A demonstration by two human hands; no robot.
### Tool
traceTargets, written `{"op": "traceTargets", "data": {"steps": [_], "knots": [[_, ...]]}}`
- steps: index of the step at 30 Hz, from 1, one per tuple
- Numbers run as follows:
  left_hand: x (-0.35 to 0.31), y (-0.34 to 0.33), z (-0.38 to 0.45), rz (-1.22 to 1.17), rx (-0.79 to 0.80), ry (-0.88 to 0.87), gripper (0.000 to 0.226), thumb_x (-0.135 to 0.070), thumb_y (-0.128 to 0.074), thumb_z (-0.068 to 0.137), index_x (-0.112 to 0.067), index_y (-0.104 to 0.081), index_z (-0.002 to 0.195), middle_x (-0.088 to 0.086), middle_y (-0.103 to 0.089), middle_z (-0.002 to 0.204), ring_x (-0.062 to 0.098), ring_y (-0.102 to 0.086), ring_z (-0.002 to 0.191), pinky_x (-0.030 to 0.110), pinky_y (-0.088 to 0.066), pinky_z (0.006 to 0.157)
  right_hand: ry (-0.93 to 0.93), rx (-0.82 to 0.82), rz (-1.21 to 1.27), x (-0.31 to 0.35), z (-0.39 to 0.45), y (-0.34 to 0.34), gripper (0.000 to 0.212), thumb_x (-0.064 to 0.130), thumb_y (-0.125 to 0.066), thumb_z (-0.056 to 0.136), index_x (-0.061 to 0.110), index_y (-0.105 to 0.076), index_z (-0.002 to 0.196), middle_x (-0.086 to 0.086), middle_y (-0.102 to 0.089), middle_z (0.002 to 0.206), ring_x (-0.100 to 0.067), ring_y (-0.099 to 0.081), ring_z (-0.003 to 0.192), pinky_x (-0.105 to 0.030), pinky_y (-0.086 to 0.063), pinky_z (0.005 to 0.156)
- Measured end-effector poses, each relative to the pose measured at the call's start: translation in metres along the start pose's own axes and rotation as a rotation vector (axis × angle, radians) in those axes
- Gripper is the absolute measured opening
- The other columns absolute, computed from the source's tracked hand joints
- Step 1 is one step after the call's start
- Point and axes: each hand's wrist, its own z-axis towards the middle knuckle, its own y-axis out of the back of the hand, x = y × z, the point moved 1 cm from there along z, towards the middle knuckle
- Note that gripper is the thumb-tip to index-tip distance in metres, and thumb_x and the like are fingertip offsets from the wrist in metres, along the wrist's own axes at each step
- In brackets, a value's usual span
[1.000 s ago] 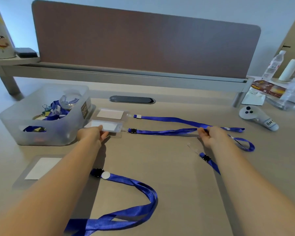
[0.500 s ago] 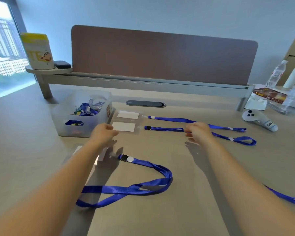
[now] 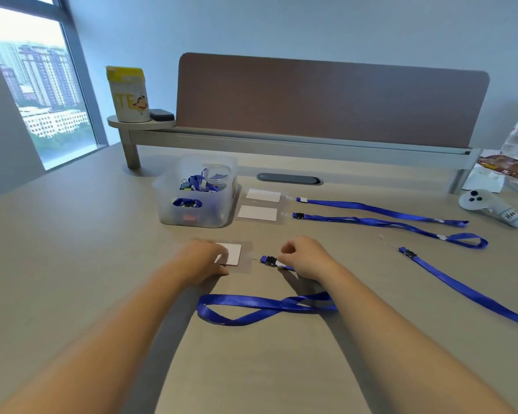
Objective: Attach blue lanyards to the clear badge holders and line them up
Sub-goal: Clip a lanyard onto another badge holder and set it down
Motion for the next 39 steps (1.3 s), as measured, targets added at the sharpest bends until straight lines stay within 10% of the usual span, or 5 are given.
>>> {"op": "traceTargets", "data": {"steps": [11, 15, 20, 36, 39], "knots": [[-0.012, 0.020, -0.004, 0.129, -0.216, -0.068, 0.036, -0.015, -0.043, 0.093, -0.012, -0.039, 0.129, 0.011, -0.057, 0.128, 0.026, -0.058, 0.110, 0.032, -0.047, 0.092, 0.035, 0.132, 0.086, 0.012, 0.009, -0.006, 0.034, 0.023, -0.052, 0.091, 0.007, -0.059, 0.120, -0.013, -0.060, 0.122, -0.024, -0.054, 0.103, -0.029, -0.041, 0.080], [-0.017, 0.034, -0.011, -0.145, -0.352, -0.022, 0.030, -0.013, -0.034, 0.096, -0.010, -0.046, 0.124, 0.012, -0.060, 0.123, 0.027, -0.059, 0.104, 0.029, -0.046, 0.081, 0.059, 0.111, 0.429, 0.014, 0.007, 0.000, 0.018, 0.016, -0.055, 0.089, 0.007, -0.064, 0.102, -0.012, -0.064, 0.106, -0.024, -0.057, 0.099, -0.037, -0.043, 0.098], [-0.023, 0.049, -0.005, -0.581, -0.421, 0.045, 0.027, -0.017, -0.037, 0.095, -0.005, -0.055, 0.112, 0.015, -0.060, 0.117, 0.022, -0.054, 0.095, 0.023, -0.043, 0.068, 0.049, 0.124, 0.989, 0.021, 0.000, 0.019, 0.005, 0.009, -0.058, 0.087, 0.012, -0.055, 0.087, -0.005, -0.061, 0.083, -0.017, -0.060, 0.072, -0.027, -0.052, 0.071], [-0.029, 0.081, -0.011, -0.307, -0.361, -0.057, 0.026, -0.025, -0.045, 0.092, -0.013, -0.055, 0.113, 0.013, -0.066, 0.112, 0.018, -0.054, 0.084, 0.034, -0.049, 0.086, 0.221, -0.174, 0.465, 0.019, -0.018, 0.055, 0.024, 0.018, -0.049, 0.092, 0.004, -0.067, 0.095, 0.003, -0.054, 0.068, -0.008, -0.042, 0.061, -0.020, -0.034, 0.056], [-0.029, 0.082, -0.011, -0.272, -0.372, -0.019, 0.029, -0.026, -0.038, 0.094, -0.016, -0.052, 0.118, 0.009, -0.061, 0.123, 0.025, -0.055, 0.107, 0.038, -0.041, 0.095, 0.252, -0.137, 0.486, 0.020, -0.022, 0.056, 0.025, 0.021, -0.054, 0.090, 0.002, -0.067, 0.102, 0.004, -0.053, 0.067, -0.004, -0.041, 0.059, -0.016, -0.033, 0.056]]}}
